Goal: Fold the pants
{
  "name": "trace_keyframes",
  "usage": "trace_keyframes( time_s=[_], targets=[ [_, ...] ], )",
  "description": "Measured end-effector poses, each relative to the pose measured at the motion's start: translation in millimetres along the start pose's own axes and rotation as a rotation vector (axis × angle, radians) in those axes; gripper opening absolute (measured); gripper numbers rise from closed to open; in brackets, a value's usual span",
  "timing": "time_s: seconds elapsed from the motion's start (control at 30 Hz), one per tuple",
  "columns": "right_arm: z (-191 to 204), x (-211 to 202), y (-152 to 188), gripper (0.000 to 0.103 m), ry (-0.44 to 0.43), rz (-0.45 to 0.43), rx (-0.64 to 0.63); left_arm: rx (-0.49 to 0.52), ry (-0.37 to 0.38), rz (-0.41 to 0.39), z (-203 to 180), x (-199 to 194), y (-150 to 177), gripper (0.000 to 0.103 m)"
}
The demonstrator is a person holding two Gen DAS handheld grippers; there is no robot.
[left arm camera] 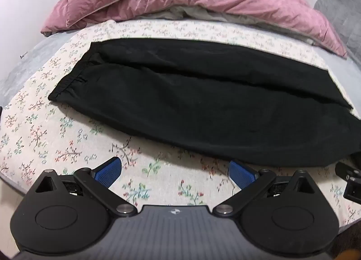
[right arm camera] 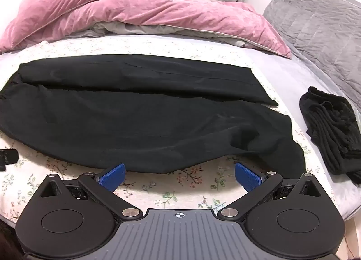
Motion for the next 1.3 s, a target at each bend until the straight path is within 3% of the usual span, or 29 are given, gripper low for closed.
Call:
trace_keyframes(
  time_s=[0.2,0.27,0.3,0.37,0.47,0.6,0.83,0.9,1.0,1.07,1.23,1.3],
  targets=[
    [-12.8,-0.4,-0.5,0.103,-0.004,-0.045,-0.035,-0.025,0.072,-0.018,12.4,7.3,-5.3,0.103],
    [-23.8,0.8,-0.6,0.103,0.018,-0.059,-0.043,-0.087,0.118,-0.021,18.4,7.6,-5.0,0.103],
    [-34.8,3.0,-0.4,0.103,0.035,-0.057,-0.021,-0.14,0.169,-0.038,22.5,7.9,-8.5,0.103],
    [-57.0,8.4,1.3,0.103,0.036,-0.039,0.052,-0.183,0.198,-0.015,37.8,13.7,-8.9,0.103],
    [-91.4,19.6,6.9,0.103,0.04,0.009,0.132,-0.193,0.149,-0.003,64.5,24.0,-17.3,0.103],
    [-119.2,32.5,14.0,0.103,0.097,0.03,0.067,-0.225,0.064,-0.036,108.0,40.5,-29.1,0.103],
    [-139.0,63.5,37.0,0.096,0.113,0.083,0.016,-0.399,0.097,-0.069,176.8,71.7,-40.4,0.1],
    [-141.6,72.0,44.8,0.093,0.139,0.1,-0.016,-0.458,0.123,-0.048,187.7,84.9,-38.8,0.096],
    [-147.9,86.3,54.9,0.081,0.168,0.124,-0.042,-0.517,0.156,-0.029,197.7,103.2,-41.8,0.087],
    [-154.3,95.3,60.6,0.071,0.184,0.14,-0.036,-0.51,0.157,-0.03,201.4,109.9,-46.3,0.082],
    [-168.7,111.4,58.6,0.064,0.208,0.126,-0.014,-0.504,0.155,-0.004,199.7,127.7,-54.9,0.068],
    [-173.1,117.6,52.9,0.052,0.226,0.115,-0.02,-0.498,0.14,0.003,200.2,131.8,-56.1,0.049]
  ],
)
Point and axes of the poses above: each gripper's, at about its wrist camera, not at the fingertips, and x roughly the way its jaws point, z to its left, y to its underside, the point moved 10 cm from there along x, roughly the way its jaws point, and after that the axes turned 1 degree about x, right-handed, at the moved point
